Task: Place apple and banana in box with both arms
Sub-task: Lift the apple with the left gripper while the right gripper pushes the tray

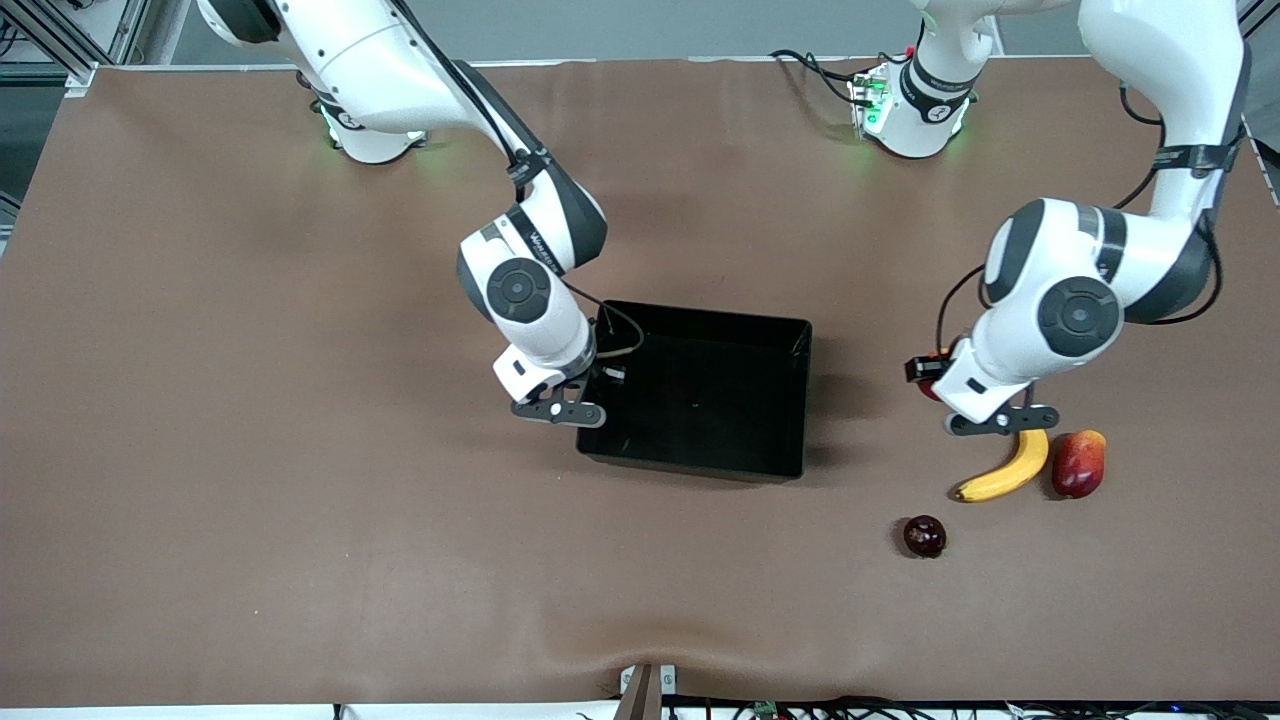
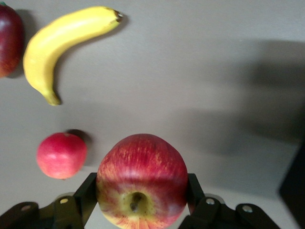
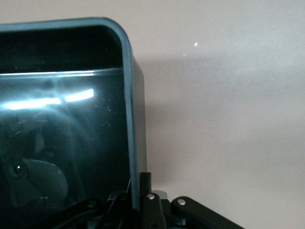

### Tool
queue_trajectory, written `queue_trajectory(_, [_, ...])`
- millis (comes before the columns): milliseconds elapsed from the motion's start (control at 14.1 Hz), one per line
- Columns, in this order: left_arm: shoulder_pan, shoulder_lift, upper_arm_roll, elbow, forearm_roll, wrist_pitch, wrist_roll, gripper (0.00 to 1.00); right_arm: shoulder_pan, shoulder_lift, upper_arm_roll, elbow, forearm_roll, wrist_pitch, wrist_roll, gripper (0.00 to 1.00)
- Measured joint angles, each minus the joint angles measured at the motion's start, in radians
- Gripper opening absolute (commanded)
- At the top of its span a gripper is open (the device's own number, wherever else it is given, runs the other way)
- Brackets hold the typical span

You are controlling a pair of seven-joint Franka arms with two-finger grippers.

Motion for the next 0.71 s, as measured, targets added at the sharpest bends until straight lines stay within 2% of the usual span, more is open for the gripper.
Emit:
queue_trajectory(284, [-0.029,0.012,-0.019,0.008,0.000,0.000,-0.081,0.00,0.029,0.038,0.000,-0.001,0.000,0.045,0.073,0.00])
queue_trajectory(355, [-0.032,0.015,-0.020,0.014,0.000,0.000,-0.088,0.00,0.036,0.049,0.000,-0.001,0.000,0.060,0.090,0.21])
queue_trajectory(426, [-0.033,0.015,-0.020,0.018,0.000,0.000,-0.089,0.00,0.040,0.060,0.000,-0.001,0.000,0.069,0.098,0.66])
queue_trajectory(497, [-0.033,0.015,-0.020,0.022,0.000,0.000,-0.089,0.00,0.042,0.067,0.000,-0.001,0.000,0.076,0.102,1.00])
queue_trajectory(710, [-0.033,0.015,-0.024,0.032,0.000,0.000,-0.089,0.00,0.043,0.068,-0.002,0.005,0.000,0.083,0.105,1.00])
